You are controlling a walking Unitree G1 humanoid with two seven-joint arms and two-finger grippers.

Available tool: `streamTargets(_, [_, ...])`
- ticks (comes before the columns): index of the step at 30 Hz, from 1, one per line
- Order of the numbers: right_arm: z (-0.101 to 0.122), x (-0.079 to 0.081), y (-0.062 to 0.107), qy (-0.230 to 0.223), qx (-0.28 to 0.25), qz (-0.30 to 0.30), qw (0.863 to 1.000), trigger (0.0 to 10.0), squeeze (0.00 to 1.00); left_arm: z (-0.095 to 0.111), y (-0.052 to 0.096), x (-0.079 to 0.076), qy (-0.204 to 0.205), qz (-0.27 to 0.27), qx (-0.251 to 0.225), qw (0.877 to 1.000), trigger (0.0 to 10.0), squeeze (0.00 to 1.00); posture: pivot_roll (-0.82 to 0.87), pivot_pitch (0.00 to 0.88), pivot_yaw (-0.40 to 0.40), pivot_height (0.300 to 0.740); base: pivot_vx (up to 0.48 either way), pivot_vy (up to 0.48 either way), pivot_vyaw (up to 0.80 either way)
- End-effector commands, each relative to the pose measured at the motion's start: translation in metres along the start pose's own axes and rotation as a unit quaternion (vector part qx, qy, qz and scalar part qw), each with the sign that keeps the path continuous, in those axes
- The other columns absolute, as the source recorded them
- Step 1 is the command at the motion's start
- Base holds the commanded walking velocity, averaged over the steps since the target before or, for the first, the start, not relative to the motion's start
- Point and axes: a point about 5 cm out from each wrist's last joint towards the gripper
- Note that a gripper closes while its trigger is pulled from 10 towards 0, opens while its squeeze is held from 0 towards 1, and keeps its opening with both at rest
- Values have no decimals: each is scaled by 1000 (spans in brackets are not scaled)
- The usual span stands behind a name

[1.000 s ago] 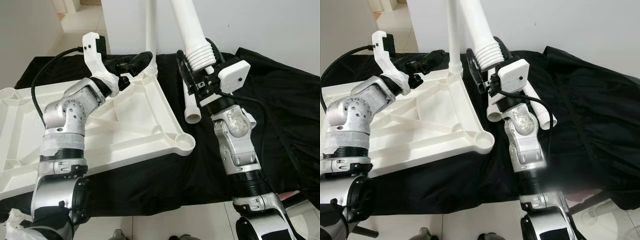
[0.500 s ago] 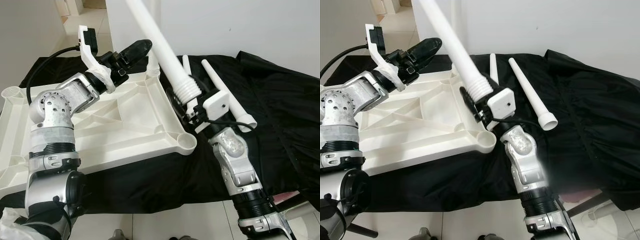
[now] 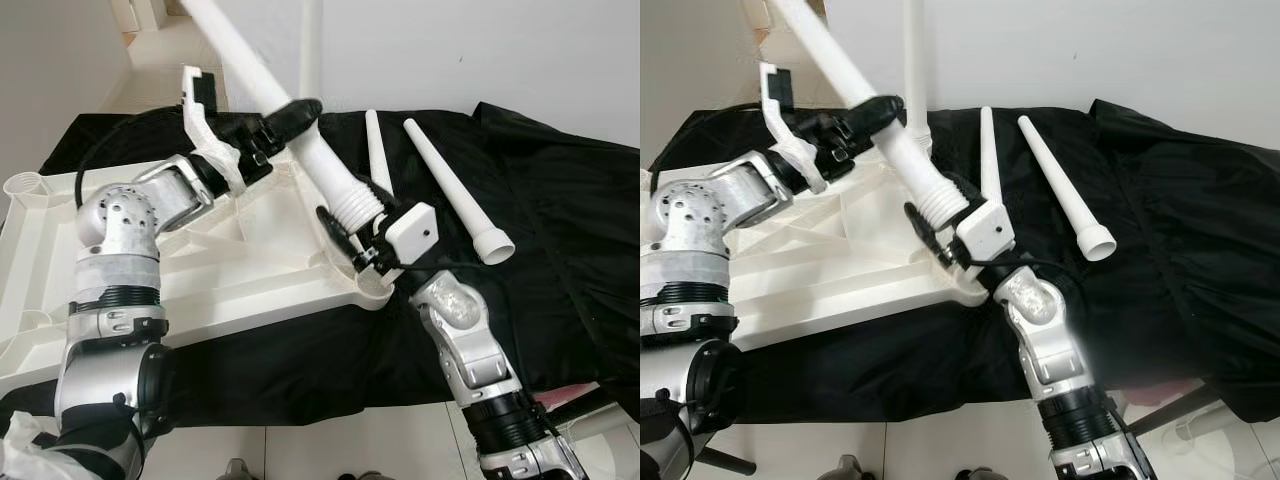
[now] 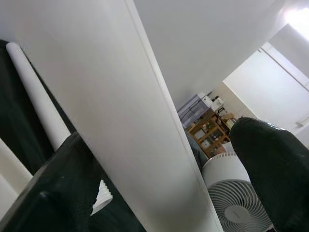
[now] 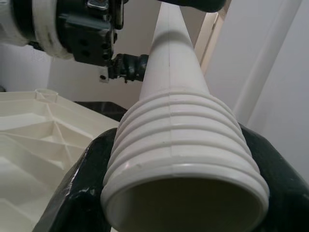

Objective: Building children table

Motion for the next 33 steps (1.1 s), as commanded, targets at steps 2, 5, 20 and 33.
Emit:
streamTargets(2, [4,5,5,12,-11,-1,1000,10000,0,6,-5,-9,-14,-56,8,998,10000,0,-85,39,11,740,0,0,0])
streamTargets(5, [3,9,10,20,-6,-4,1000,10000,0,11,-7,-5,-21,-34,7,999,10000,0,-85,42,15,740,0,0,0])
streamTargets(20, [-5,21,19,23,12,14,1000,10000,0,55,9,30,-12,124,-40,991,9373,0,-84,48,22,740,0,0,0])
streamTargets(33, [-6,21,15,30,9,16,999,10000,0,54,8,35,-1,118,-45,992,0,0,-78,51,8,740,0,0,0])
Point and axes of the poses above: a point about 5 cm out from each wrist's last joint towards the gripper, its own y axis pointing back from the gripper into the wrist, its own z axis along the axis of the wrist's last joint, x = y × z, and after that the axes turned 8 degrees about y, right-handed
